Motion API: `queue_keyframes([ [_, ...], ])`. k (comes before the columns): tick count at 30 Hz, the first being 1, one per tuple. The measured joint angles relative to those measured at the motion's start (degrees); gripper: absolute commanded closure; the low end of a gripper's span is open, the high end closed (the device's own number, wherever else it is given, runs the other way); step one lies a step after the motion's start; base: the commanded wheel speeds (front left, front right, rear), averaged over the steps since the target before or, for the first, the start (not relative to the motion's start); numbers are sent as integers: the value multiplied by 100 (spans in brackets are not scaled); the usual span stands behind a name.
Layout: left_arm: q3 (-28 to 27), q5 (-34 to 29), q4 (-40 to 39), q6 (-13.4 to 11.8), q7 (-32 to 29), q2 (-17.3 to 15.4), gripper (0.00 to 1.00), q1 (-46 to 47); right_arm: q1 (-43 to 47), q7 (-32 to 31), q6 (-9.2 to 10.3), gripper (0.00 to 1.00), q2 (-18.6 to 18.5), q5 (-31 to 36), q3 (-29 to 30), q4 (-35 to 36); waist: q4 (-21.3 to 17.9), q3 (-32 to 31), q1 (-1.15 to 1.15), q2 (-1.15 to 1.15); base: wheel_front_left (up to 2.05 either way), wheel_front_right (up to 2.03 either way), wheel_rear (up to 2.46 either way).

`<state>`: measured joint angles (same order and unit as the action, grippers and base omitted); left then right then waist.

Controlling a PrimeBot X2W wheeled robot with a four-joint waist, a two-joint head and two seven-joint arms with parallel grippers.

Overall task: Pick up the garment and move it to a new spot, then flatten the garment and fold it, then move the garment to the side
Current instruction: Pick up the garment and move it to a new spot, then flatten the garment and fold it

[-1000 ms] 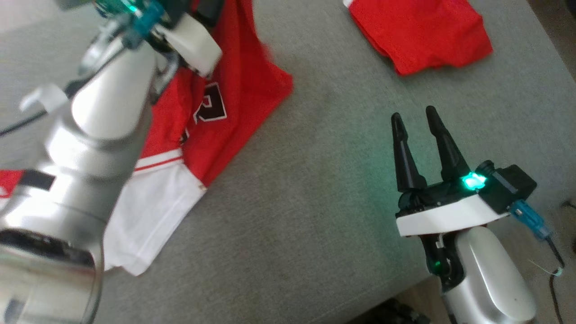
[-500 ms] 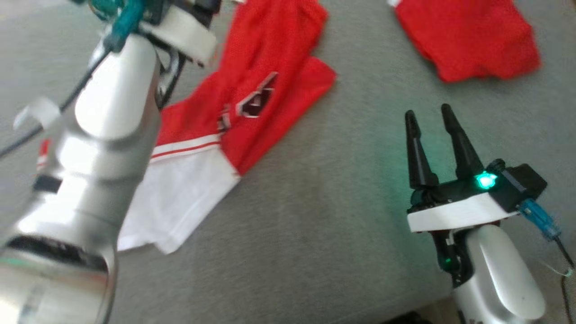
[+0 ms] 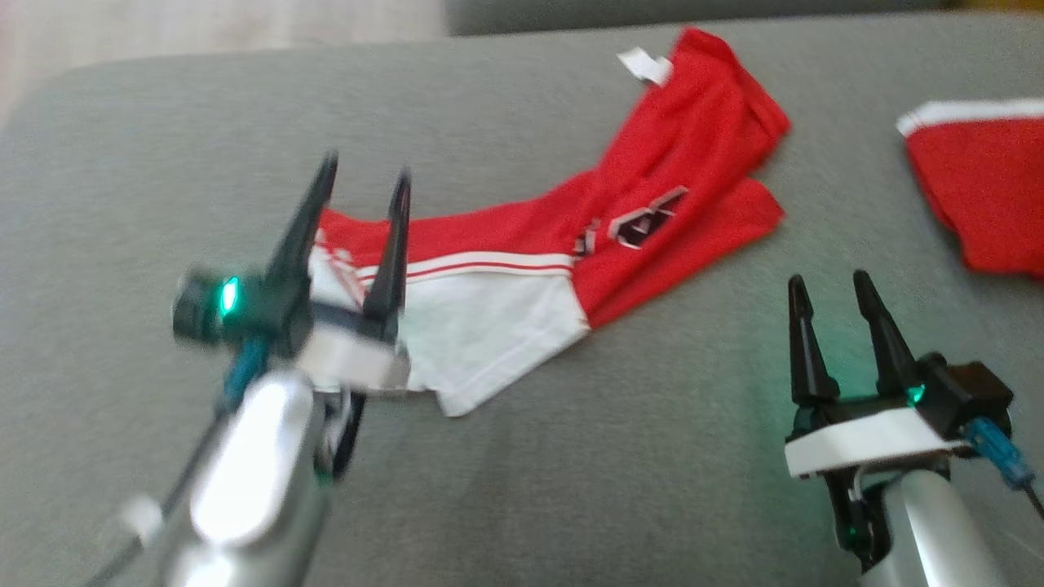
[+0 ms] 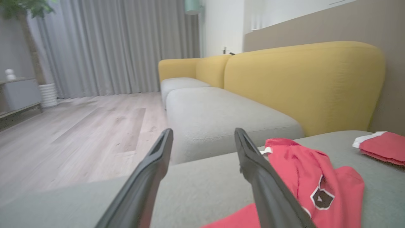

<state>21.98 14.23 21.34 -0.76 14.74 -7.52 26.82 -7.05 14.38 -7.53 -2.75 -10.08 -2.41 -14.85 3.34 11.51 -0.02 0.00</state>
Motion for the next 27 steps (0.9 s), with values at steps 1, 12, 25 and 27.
queue_keyframes([
  [1,-48,0,-104,-59,-1,18,0,-243,40,0,0,0,0,8,23,-13,92,-60,0,0,0,0,0],
  [12,-603,79,-779,-327,-2,341,0,-1841,253,0,0,0,1,11,86,-82,588,-384,1,0,0,0,0],
  [25,-565,-68,-929,-224,-2,467,0,-1499,-839,-120,0,0,1,439,571,-1240,744,50,2,0,0,0,0],
  [27,-509,-59,-929,-225,-2,474,0,-1468,-1163,-299,0,0,0,567,850,-1664,775,144,3,0,0,0,0],
])
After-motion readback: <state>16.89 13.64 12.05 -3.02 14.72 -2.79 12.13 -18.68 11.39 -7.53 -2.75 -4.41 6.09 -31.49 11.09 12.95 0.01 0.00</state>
